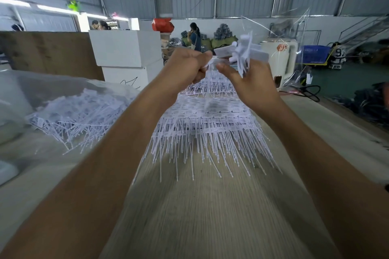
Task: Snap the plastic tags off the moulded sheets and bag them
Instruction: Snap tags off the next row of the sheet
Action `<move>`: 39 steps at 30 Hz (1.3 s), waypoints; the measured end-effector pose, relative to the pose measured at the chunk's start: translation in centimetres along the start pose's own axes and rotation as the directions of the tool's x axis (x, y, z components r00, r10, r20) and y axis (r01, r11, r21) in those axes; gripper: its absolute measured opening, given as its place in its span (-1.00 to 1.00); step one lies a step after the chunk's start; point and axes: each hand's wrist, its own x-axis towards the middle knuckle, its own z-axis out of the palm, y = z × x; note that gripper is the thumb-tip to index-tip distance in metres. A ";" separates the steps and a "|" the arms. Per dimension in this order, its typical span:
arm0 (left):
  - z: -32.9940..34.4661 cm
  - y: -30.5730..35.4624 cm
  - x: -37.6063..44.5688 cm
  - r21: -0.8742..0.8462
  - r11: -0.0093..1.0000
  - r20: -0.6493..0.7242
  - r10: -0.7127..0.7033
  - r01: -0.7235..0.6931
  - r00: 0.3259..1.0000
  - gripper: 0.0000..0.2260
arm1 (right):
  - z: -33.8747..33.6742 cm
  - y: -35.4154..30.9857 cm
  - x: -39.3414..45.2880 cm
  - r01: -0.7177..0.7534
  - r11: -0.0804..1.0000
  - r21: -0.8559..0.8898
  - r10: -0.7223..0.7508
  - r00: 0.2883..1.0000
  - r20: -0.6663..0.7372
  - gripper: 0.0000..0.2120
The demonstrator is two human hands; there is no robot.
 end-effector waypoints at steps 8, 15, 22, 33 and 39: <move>-0.6 0.4 -0.1 -0.111 0.993 -0.023 0.031 -0.033 0.999 -0.63 | 0.1 0.1 0.5 -0.291 0.884 0.366 0.254 0.956 0.145 -0.85; -0.2 0.3 -0.1 -0.016 0.997 -0.001 0.075 -0.075 0.997 -0.62 | 0.3 0.6 0.2 -0.254 0.917 0.308 0.224 0.966 0.130 -0.76; 0.5 0.5 -0.8 0.186 0.967 0.076 0.164 -0.175 0.984 -0.64 | 0.4 0.9 0.5 -0.364 0.913 0.182 0.365 0.930 0.028 -0.80; 0.0 2.0 -1.6 0.212 0.954 0.212 0.166 -0.211 0.963 -0.65 | -0.4 4.1 0.0 -0.470 0.882 -0.027 0.470 0.883 0.007 -0.75; -0.7 1.5 -1.2 0.280 0.936 0.172 0.170 -0.214 0.970 -0.86 | -1.7 4.4 0.5 -0.550 0.817 0.172 0.558 0.830 0.006 -0.65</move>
